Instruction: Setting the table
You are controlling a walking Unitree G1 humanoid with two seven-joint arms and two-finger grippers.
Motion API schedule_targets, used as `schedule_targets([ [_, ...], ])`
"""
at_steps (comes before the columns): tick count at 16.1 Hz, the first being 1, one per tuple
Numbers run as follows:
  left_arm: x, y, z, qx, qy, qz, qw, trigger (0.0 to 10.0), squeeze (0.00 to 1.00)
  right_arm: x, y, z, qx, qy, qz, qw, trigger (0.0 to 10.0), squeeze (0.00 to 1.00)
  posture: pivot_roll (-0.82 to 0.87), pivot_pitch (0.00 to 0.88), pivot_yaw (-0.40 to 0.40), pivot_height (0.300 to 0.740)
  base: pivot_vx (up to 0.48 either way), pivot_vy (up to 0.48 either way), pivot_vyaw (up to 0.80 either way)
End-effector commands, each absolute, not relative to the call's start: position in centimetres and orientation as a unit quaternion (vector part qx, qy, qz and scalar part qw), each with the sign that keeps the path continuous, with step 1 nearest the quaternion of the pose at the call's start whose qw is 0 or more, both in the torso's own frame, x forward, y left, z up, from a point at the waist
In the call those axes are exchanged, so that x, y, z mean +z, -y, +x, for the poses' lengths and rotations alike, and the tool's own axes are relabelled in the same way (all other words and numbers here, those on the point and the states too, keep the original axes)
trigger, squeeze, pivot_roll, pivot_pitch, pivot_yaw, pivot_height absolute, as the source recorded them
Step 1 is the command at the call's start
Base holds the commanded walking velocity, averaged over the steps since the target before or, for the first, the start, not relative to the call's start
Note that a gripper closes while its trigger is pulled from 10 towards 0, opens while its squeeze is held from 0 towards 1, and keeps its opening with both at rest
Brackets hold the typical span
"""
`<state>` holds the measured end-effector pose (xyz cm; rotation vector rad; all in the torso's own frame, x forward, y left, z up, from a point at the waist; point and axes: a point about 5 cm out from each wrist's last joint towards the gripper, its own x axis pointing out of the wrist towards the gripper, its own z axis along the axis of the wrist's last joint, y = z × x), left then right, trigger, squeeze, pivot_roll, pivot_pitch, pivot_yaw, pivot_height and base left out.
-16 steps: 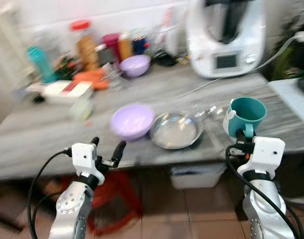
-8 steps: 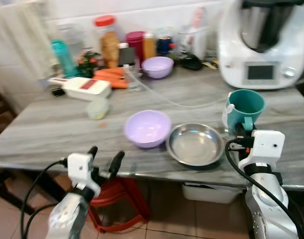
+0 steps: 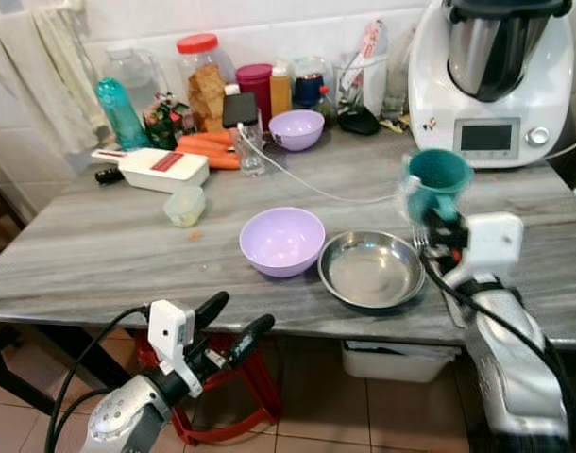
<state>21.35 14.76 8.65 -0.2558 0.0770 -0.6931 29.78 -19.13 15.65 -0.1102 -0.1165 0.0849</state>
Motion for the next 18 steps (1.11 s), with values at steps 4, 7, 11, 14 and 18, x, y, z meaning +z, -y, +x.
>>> schedule_targets([
  [4, 9.3, -14.9, 21.0, -0.362, -0.040, -0.122, 0.923, 10.0, 0.00, 15.9, 17.8, 32.4, 0.072, 0.051, -0.057, 0.994, 10.0, 0.00, -0.07, 0.067, 0.111, 0.740, 0.000, 0.000, 0.00],
  [7, 9.5, -15.0, 20.8, -0.368, -0.047, -0.122, 0.921, 10.0, 0.00, 15.8, 17.5, 33.8, 0.081, 0.048, -0.057, 0.994, 10.0, 0.00, -0.06, 0.080, 0.114, 0.740, 0.000, 0.000, 0.00],
  [11, 9.6, -14.7, 20.5, -0.374, -0.051, -0.122, 0.918, 10.0, 0.00, 15.0, 16.6, 35.3, 0.094, 0.028, -0.053, 0.994, 10.0, 0.00, -0.04, 0.091, 0.119, 0.740, 0.000, 0.000, 0.00],
  [14, 9.7, -14.3, 20.2, -0.385, -0.057, -0.131, 0.912, 10.0, 0.00, 14.1, 16.7, 35.7, 0.098, 0.021, -0.055, 0.993, 10.0, 0.00, -0.04, 0.092, 0.118, 0.740, 0.000, 0.000, 0.00],
  [18, 9.8, -14.0, 20.2, -0.392, -0.057, -0.132, 0.909, 10.0, 0.00, 13.4, 17.0, 35.8, 0.095, 0.017, -0.057, 0.994, 10.0, 1.00, -0.04, 0.082, 0.115, 0.740, 0.000, 0.000, 0.00],
])
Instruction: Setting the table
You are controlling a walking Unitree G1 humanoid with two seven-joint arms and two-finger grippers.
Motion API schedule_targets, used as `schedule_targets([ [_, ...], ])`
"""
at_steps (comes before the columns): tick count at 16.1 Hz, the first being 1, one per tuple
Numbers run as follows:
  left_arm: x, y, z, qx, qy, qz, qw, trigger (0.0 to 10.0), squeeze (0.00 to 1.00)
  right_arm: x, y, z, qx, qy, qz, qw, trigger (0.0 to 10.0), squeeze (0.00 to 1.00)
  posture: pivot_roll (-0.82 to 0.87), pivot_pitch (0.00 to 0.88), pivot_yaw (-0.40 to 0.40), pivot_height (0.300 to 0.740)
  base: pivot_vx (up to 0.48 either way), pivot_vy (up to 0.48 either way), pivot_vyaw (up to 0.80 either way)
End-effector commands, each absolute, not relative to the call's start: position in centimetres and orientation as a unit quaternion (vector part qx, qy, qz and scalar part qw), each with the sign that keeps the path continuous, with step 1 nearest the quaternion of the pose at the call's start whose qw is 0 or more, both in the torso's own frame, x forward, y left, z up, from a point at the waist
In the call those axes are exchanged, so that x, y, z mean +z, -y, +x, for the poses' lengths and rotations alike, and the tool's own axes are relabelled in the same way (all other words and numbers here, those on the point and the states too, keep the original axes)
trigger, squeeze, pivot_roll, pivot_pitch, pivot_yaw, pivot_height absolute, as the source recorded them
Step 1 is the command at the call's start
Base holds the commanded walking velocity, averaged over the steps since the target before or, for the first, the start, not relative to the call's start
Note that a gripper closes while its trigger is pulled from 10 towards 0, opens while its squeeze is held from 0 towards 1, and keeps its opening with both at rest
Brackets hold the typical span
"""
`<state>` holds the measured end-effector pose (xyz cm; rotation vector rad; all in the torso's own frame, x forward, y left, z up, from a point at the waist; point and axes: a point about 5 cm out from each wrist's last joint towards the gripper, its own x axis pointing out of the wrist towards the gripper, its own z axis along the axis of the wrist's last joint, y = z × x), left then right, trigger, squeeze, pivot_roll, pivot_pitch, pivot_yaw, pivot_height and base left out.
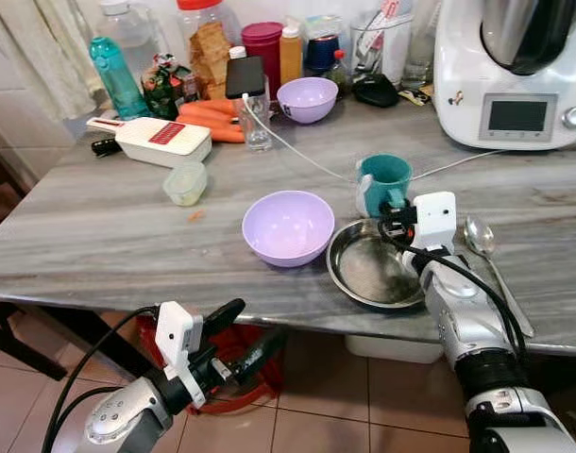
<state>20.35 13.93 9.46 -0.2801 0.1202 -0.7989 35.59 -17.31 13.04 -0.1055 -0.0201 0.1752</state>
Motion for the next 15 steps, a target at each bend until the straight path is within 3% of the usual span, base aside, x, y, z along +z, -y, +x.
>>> schedule_targets([
  [1, 9.8, -14.0, 20.3, -0.392, -0.056, -0.132, 0.909, 10.0, 0.00, 13.3, 17.1, 35.8, 0.095, 0.017, -0.057, 0.994, 10.0, 1.00, -0.04, 0.080, 0.115, 0.740, 0.000, 0.000, 0.00],
  [9, 9.8, -13.7, 21.6, -0.375, -0.031, -0.128, 0.917, 10.0, 0.00, 14.6, 18.3, 35.1, 0.062, 0.064, -0.053, 0.995, 10.0, 1.00, -0.05, 0.024, 0.111, 0.740, 0.000, 0.000, 0.00],
  [15, 10.1, -13.8, 22.8, -0.337, -0.006, -0.120, 0.934, 10.0, 0.00, 16.4, 19.4, 32.2, 0.016, 0.116, -0.055, 0.992, 10.0, 1.00, -0.06, 0.000, 0.121, 0.740, 0.000, 0.000, 0.00],
])
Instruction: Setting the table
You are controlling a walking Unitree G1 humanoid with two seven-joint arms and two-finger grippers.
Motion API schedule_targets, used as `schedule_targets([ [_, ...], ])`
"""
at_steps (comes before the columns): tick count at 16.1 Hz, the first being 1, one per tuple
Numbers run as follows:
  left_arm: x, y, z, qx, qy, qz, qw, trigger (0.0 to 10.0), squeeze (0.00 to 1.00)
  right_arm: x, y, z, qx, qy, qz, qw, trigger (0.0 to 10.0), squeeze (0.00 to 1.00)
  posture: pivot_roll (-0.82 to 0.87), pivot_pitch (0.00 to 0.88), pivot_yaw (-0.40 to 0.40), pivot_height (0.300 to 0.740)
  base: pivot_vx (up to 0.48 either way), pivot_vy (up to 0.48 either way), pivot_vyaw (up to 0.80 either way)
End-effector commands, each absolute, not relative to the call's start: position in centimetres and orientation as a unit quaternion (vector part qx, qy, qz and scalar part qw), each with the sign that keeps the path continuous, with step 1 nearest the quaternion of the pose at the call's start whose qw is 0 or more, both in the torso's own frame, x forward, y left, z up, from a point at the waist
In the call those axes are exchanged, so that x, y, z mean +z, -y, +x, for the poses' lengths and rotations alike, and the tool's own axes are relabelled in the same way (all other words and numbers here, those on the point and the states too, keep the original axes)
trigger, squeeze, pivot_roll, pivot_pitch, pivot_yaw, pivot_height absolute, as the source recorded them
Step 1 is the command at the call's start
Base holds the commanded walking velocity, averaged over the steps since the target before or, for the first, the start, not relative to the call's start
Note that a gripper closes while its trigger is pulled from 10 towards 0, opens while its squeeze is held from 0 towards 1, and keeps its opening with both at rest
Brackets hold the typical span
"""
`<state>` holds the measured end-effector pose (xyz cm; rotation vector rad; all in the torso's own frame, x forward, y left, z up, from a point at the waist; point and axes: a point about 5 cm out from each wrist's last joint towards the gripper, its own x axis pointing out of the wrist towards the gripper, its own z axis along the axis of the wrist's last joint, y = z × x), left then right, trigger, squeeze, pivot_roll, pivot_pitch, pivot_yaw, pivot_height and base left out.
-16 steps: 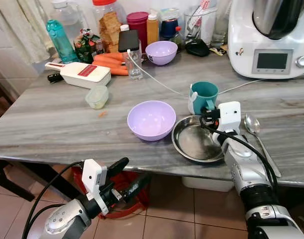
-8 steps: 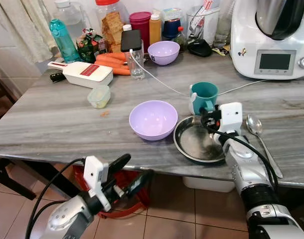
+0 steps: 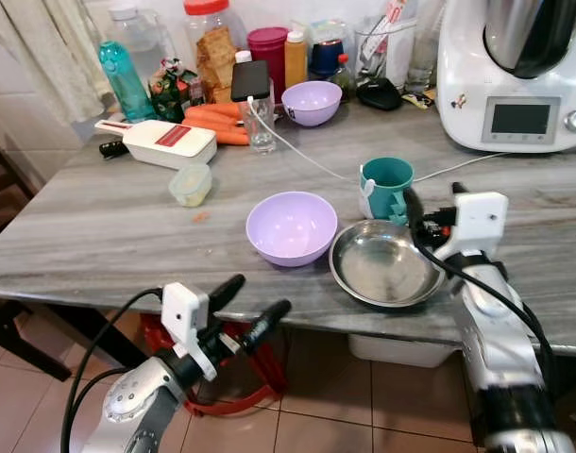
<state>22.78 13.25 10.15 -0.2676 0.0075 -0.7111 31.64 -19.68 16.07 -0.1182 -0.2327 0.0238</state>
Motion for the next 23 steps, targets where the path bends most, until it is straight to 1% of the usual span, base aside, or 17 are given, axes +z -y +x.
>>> schedule_targets([
  [1, 10.1, -13.9, 23.1, -0.330, -0.002, -0.121, 0.936, 10.0, 0.00, 16.6, 19.3, 31.0, 0.009, 0.124, -0.060, 0.990, 10.0, 1.00, -0.07, 0.000, 0.123, 0.740, 0.000, 0.000, 0.00],
  [3, 10.3, -13.9, 23.3, -0.327, 0.001, -0.121, 0.937, 10.0, 0.00, 16.6, 19.2, 30.3, 0.001, 0.127, -0.064, 0.990, 10.0, 1.00, -0.07, 0.000, 0.125, 0.740, 0.000, 0.000, 0.00],
  [4, 10.5, -14.1, 23.6, -0.306, 0.011, -0.119, 0.944, 10.0, 0.00, 16.4, 18.6, 28.5, -0.005, 0.136, -0.072, 0.988, 10.0, 1.00, -0.07, 0.000, 0.127, 0.740, 0.000, 0.000, 0.00],
  [5, 10.5, -14.3, 23.7, -0.292, 0.013, -0.112, 0.950, 10.0, 0.00, 16.2, 18.4, 27.9, -0.007, 0.137, -0.081, 0.987, 10.0, 1.00, -0.08, 0.000, 0.128, 0.740, 0.000, 0.000, 0.00],
  [7, 10.2, -15.3, 24.2, -0.234, 0.012, -0.100, 0.967, 10.0, 0.00, 15.3, 17.9, 26.2, -0.007, 0.123, -0.087, 0.989, 10.0, 1.00, -0.08, 0.000, 0.128, 0.740, 0.000, 0.000, 0.00],
  [9, 8.9, -16.6, 24.7, -0.172, -0.012, -0.079, 0.982, 10.0, 0.00, 14.5, 17.5, 24.7, -0.002, 0.105, -0.094, 0.990, 10.0, 1.00, -0.09, 0.000, 0.128, 0.740, 0.000, 0.000, 0.00],
  [10, 8.3, -16.8, 24.7, -0.153, -0.024, -0.079, 0.985, 10.0, 0.00, 14.4, 17.4, 24.3, -0.002, 0.097, -0.094, 0.991, 10.0, 1.00, -0.09, 0.000, 0.127, 0.740, 0.000, 0.000, 0.00],
  [12, 7.7, -16.9, 24.7, -0.133, -0.032, -0.073, 0.988, 10.0, 0.00, 14.2, 17.2, 23.9, 0.001, 0.090, -0.099, 0.991, 10.0, 0.89, -0.09, 0.000, 0.125, 0.740, 0.000, 0.000, 0.00],
  [13, 7.6, -16.8, 24.8, -0.132, -0.032, -0.072, 0.988, 10.0, 0.00, 14.1, 17.2, 23.9, 0.003, 0.085, -0.099, 0.991, 10.0, 0.89, -0.09, 0.000, 0.123, 0.740, 0.000, 0.000, 0.00],
  [14, 7.5, -16.6, 24.9, -0.128, -0.028, -0.072, 0.989, 10.0, 0.00, 14.3, 17.2, 23.9, 0.002, 0.085, -0.100, 0.991, 10.0, 0.12, -0.10, 0.000, 0.119, 0.740, 0.000, 0.000, 0.00],
  [15, 7.4, -16.7, 25.0, -0.118, -0.029, -0.069, 0.990, 10.0, 0.00, 14.2, 17.3, 24.0, 0.003, 0.083, -0.102, 0.991, 10.0, 0.00, -0.09, 0.000, 0.117, 0.740, 0.000, 0.000, 0.00],
  [16, 7.3, -17.0, 25.1, -0.100, -0.032, -0.060, 0.993, 10.0, 0.00, 14.1, 17.3, 23.9, 0.005, 0.082, -0.105, 0.991, 10.0, 0.00, -0.09, 0.000, 0.117, 0.740, 0.000, 0.000, 0.00],
  [17, 6.9, -17.7, 25.2, -0.063, -0.041, -0.049, 0.996, 10.0, 0.00, 13.7, 17.3, 23.6, 0.011, 0.075, -0.113, 0.991, 10.0, 0.00, -0.09, 0.000, 0.114, 0.740, 0.000, 0.000, 0.00],
  [19, 6.6, -18.0, 25.2, -0.050, -0.044, -0.048, 0.997, 10.0, 0.00, 13.4, 17.2, 23.5, 0.012, 0.072, -0.128, 0.989, 10.0, 0.00, -0.09, 0.000, 0.114, 0.740, 0.000, 0.000, 0.72],
  [23, 6.5, -18.2, 25.6, -0.024, -0.040, -0.040, 0.998, 10.0, 0.00, 13.4, 16.6, 23.8, 0.027, 0.071, -0.121, 0.990, 10.0, 0.00, -0.09, 0.000, 0.114, 0.740, 0.000, 0.000, 0.80],
])
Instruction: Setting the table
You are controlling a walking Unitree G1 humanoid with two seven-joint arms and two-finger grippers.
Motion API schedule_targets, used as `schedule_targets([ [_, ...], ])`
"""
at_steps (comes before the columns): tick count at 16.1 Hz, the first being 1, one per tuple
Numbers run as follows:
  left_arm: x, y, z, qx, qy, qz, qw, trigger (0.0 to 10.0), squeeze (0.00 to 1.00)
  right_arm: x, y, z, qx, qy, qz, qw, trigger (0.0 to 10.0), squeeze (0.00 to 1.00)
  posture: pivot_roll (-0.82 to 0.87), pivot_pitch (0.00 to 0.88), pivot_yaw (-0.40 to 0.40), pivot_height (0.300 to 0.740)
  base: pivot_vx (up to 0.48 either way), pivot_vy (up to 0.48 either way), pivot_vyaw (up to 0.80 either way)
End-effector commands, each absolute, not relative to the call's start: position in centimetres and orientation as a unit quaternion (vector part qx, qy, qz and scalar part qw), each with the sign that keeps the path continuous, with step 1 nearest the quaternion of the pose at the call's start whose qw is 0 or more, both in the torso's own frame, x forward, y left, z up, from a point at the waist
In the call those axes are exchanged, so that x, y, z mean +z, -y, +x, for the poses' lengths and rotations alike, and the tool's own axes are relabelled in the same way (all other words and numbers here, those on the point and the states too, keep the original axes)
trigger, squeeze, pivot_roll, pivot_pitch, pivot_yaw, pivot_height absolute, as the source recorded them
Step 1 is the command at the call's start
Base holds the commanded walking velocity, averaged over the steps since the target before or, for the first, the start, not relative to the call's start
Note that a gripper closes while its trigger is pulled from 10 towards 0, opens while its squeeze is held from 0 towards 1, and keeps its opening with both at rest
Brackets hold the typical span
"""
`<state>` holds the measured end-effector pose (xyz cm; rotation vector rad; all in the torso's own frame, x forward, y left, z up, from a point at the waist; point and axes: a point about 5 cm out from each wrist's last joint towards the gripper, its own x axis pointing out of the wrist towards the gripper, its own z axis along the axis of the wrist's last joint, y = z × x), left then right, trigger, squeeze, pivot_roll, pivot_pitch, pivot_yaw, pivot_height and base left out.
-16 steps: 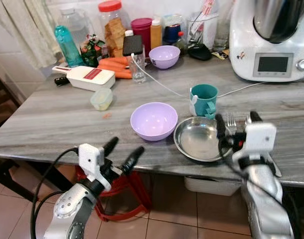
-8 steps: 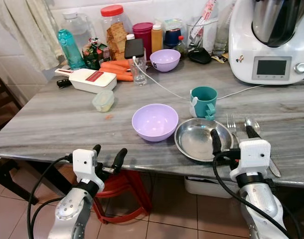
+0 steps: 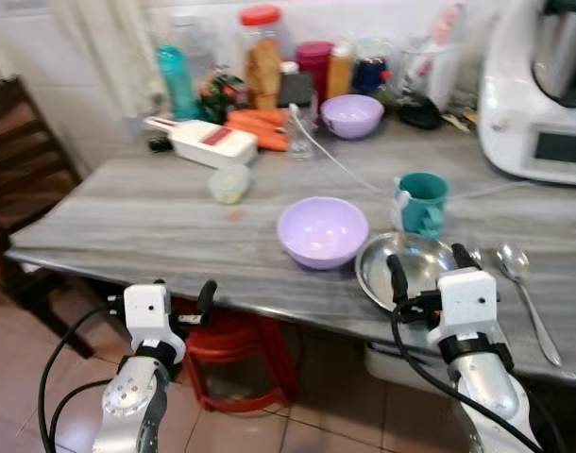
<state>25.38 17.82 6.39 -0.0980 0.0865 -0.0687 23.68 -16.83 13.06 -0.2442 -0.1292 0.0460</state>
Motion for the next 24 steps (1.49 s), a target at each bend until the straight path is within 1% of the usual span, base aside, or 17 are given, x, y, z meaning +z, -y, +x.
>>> schedule_targets([
  [1, 6.6, -18.3, 25.6, -0.023, -0.039, -0.039, 0.998, 10.0, 0.00, 13.4, 16.6, 23.8, 0.028, 0.072, -0.121, 0.990, 10.0, 0.00, -0.09, 0.000, 0.114, 0.740, 0.000, 0.000, 0.80],
  [5, 6.7, -18.8, 25.7, 0.003, -0.029, -0.017, 0.999, 10.0, 0.00, 13.4, 16.4, 23.8, 0.034, 0.073, -0.121, 0.989, 10.0, 0.00, -0.08, 0.000, 0.118, 0.740, 0.000, 0.000, 0.80],
  [7, 6.8, -19.2, 25.7, 0.018, -0.023, 0.000, 1.000, 10.0, 0.00, 13.5, 15.8, 24.1, 0.045, 0.079, -0.123, 0.988, 10.0, 0.00, -0.08, 0.000, 0.123, 0.740, 0.000, 0.000, 0.80],
  [13, 6.8, -19.6, 26.1, 0.029, -0.022, 0.015, 0.999, 10.0, 0.00, 13.8, 15.0, 24.4, 0.061, 0.090, -0.123, 0.986, 10.0, 0.00, -0.08, 0.000, 0.123, 0.740, 0.000, 0.000, 0.80],
  [20, 6.9, -20.0, 26.5, 0.059, -0.012, 0.030, 0.998, 10.0, 0.00, 14.2, 14.9, 25.0, 0.071, 0.100, -0.129, 0.984, 10.0, 0.00, -0.07, 0.000, 0.109, 0.740, 0.000, 0.000, 0.80],
  [23, 6.7, -20.2, 26.5, 0.068, -0.016, 0.038, 0.997, 10.0, 0.00, 14.2, 14.7, 25.2, 0.078, 0.101, -0.129, 0.983, 10.0, 0.00, -0.07, 0.000, 0.104, 0.740, 0.000, 0.000, 0.80],
  [24, 6.1, -20.2, 26.3, 0.074, -0.031, 0.037, 0.996, 10.0, 0.00, 13.9, 14.6, 25.2, 0.083, 0.095, -0.119, 0.985, 10.0, 0.00, -0.07, 0.000, 0.103, 0.740, 0.000, 0.000, 0.80],
])
